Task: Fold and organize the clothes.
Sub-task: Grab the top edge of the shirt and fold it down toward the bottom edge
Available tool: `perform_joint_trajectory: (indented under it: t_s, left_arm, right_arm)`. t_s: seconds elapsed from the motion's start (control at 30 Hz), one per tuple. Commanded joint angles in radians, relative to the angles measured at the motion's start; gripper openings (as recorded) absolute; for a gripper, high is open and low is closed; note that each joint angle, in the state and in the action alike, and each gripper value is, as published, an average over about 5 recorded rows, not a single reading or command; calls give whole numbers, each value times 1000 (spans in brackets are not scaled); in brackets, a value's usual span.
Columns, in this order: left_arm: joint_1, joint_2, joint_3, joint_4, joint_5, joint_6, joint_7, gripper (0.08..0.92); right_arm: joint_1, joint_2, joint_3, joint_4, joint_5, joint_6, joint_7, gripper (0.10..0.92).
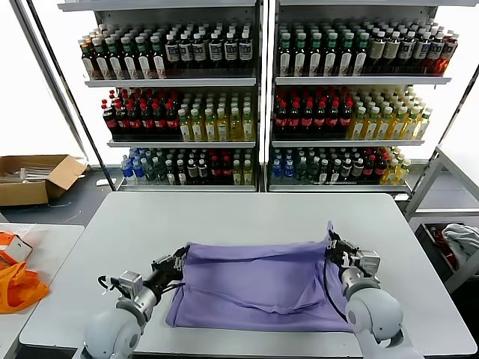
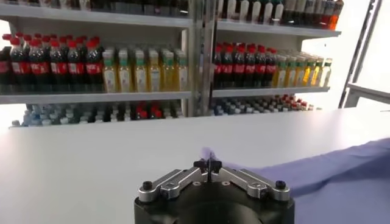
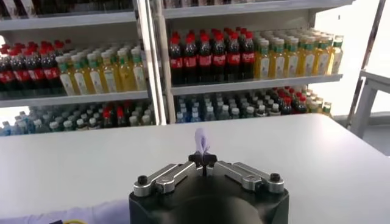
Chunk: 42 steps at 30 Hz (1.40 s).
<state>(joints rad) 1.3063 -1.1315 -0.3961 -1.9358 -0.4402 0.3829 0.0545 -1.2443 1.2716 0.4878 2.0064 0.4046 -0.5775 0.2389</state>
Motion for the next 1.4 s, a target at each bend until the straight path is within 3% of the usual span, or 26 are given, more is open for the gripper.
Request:
perform_joint_trajectory:
  t_s: [0.03,0.7,1.4]
  left_arm:
    - [90,-11,-14,-40,29,-6,2,84]
    - [136,4,-55,-77,33,4,-2,84]
    - [147,-7,-57,-37,83,-2,21,84]
  right_arm:
    - [-129,-24,19,65,4,1,6,108]
    - [-213,-11,70,154,-15,1,8,108]
    - [-282,6,44,128,-99,16,10,108]
